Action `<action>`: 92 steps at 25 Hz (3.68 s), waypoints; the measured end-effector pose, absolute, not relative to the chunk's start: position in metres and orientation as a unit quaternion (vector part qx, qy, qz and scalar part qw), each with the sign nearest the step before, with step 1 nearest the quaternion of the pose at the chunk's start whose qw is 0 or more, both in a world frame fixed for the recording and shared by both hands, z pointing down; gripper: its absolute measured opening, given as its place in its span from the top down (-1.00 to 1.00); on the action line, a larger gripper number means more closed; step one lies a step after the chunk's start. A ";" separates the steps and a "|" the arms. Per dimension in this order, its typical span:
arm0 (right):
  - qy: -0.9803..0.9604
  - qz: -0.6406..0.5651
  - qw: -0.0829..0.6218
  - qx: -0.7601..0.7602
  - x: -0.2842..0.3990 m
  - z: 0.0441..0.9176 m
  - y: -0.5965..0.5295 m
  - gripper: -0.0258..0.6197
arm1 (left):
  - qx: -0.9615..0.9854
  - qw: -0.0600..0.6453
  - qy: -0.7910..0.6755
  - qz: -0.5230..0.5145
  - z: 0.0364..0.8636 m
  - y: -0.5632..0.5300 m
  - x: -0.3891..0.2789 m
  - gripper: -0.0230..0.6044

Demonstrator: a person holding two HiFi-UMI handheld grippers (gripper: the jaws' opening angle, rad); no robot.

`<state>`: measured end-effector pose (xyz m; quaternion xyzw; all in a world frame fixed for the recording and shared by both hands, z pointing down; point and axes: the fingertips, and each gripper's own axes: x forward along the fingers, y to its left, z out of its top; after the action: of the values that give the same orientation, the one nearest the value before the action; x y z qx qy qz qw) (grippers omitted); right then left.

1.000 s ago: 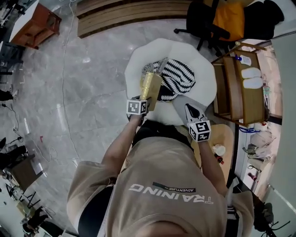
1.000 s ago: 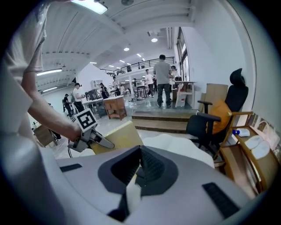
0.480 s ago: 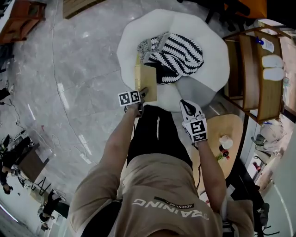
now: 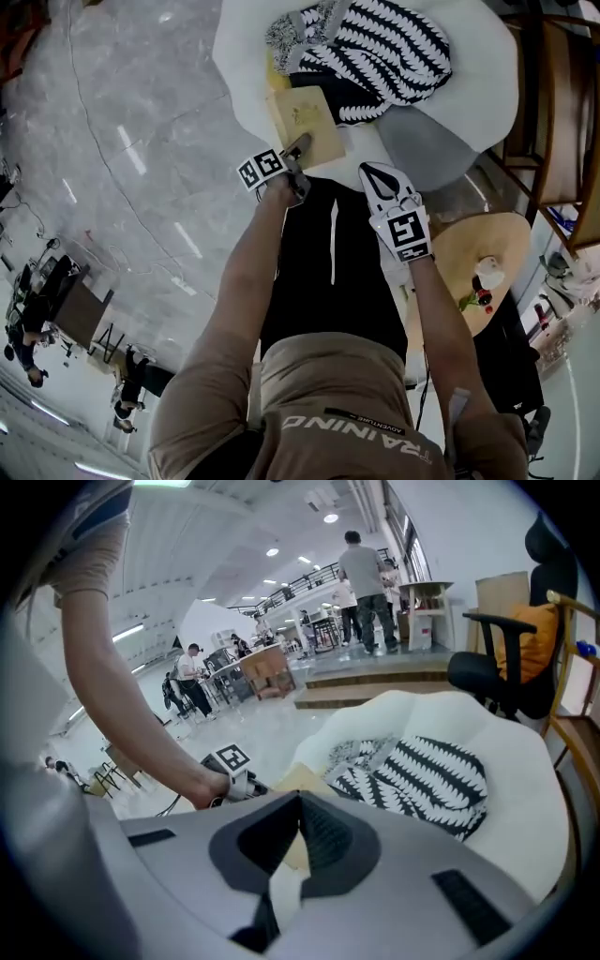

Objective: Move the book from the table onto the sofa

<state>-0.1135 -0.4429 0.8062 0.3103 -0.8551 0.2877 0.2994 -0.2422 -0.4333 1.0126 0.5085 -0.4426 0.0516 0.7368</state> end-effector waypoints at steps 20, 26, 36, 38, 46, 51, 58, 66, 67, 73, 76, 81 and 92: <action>-0.831 0.355 0.303 0.303 -0.137 0.888 -0.442 0.91 | 0.481 0.767 -0.414 0.092 1.082 -0.420 -0.249 -0.19; -0.832 0.359 0.306 0.292 -0.145 0.886 -0.438 0.91 | 0.456 0.752 -0.434 0.194 1.079 -0.399 -0.266 -0.33; -0.832 0.354 0.295 0.310 -0.147 0.849 -0.441 0.91 | 0.537 0.663 -0.425 0.303 1.028 -0.394 -0.288 -0.34; -0.833 0.353 0.296 0.308 -0.144 0.831 -0.437 0.91 | 0.557 0.658 -0.415 0.290 1.000 -0.401 -0.281 -0.34; -0.828 0.354 0.290 0.326 -0.112 0.744 -0.424 0.91 | 0.727 0.512 -0.321 0.324 0.831 -0.427 -0.224 -0.16; -0.832 0.335 0.265 0.355 -0.096 0.683 -0.449 0.91 | 0.830 0.349 -0.294 0.319 0.712 -0.461 -0.182 0.17; -0.864 0.248 0.232 0.371 -0.083 0.590 -0.481 0.91 | 0.867 0.279 -0.340 0.233 0.599 -0.499 -0.136 0.91; -0.875 0.175 0.185 0.411 -0.075 0.482 -0.474 0.91 | 0.879 0.247 -0.352 0.207 0.504 -0.482 -0.134 0.91; -0.874 0.166 0.178 0.420 -0.071 0.469 -0.477 0.91 | 0.880 0.241 -0.356 0.202 0.493 -0.483 -0.135 0.91; -0.868 0.109 0.135 0.465 -0.044 0.409 -0.485 0.91 | 0.893 0.179 -0.371 0.178 0.437 -0.506 -0.130 0.91; -0.865 0.094 0.114 0.479 -0.038 0.384 -0.490 0.91 | 0.897 0.153 -0.381 0.165 0.411 -0.520 -0.131 0.91; -0.859 0.074 0.071 0.502 -0.035 0.345 -0.505 0.91 | 0.890 0.139 -0.414 0.133 0.377 -0.540 -0.144 0.90; -0.847 0.044 0.045 0.528 -0.032 0.321 -0.512 0.91 | 0.886 0.121 -0.430 0.126 0.367 -0.549 -0.164 0.91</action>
<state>-0.0325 -0.5119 0.3206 0.5276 -0.8472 0.0441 0.0448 -0.1640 -0.5485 0.3665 0.8860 -0.4296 0.1259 0.1207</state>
